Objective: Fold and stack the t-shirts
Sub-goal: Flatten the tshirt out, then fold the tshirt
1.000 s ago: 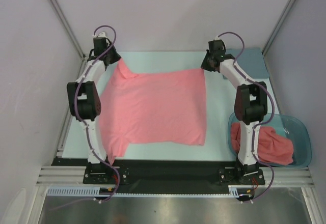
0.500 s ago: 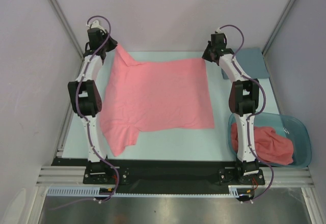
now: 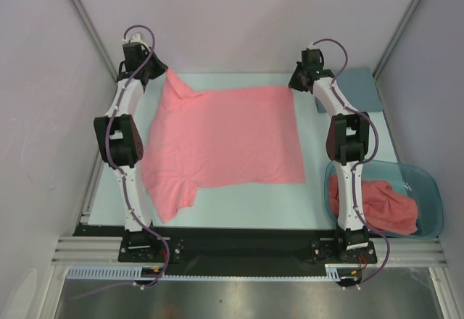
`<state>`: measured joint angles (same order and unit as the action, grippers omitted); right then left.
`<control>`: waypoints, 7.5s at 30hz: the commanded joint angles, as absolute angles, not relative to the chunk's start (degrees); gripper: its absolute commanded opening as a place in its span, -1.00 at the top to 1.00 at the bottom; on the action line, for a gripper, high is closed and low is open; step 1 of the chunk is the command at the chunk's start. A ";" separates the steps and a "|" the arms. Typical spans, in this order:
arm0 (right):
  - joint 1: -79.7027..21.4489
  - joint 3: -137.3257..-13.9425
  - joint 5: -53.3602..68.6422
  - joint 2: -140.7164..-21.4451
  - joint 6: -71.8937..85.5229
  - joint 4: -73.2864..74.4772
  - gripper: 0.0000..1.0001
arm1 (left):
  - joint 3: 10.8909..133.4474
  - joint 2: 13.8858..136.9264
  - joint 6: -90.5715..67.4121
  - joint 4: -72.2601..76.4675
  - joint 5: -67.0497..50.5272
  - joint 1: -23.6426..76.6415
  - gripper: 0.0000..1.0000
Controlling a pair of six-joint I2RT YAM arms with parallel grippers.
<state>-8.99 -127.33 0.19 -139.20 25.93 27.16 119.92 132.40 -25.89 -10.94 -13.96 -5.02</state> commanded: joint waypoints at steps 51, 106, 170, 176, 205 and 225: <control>-28.82 -106.09 -7.82 -73.40 -1.66 0.54 1.00 | 122.25 64.17 -11.08 -16.60 13.37 -6.94 0.99; -12.48 -121.72 -14.07 -145.10 3.96 -7.40 1.00 | 125.22 140.70 -20.48 6.69 -6.85 -3.78 0.99; -6.42 -131.31 6.68 -136.67 17.76 41.13 1.00 | 86.23 100.90 -28.48 -29.53 -12.22 -8.88 0.99; -6.77 -130.17 5.54 -135.79 17.05 41.40 1.00 | 83.85 100.20 -28.21 -29.79 -12.22 -8.96 0.99; -7.12 -127.97 3.35 -135.70 16.96 42.89 0.66 | 74.27 98.88 -29.45 -28.39 -13.10 -11.34 0.08; -5.98 -139.04 4.83 -144.93 18.98 34.55 -0.25 | 108.00 122.51 -23.64 -24.60 -11.69 -11.60 -0.17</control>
<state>-6.52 -137.01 3.16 -143.13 17.43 37.43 101.51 117.43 -25.36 -22.87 -11.70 -11.18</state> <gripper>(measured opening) 0.631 0.590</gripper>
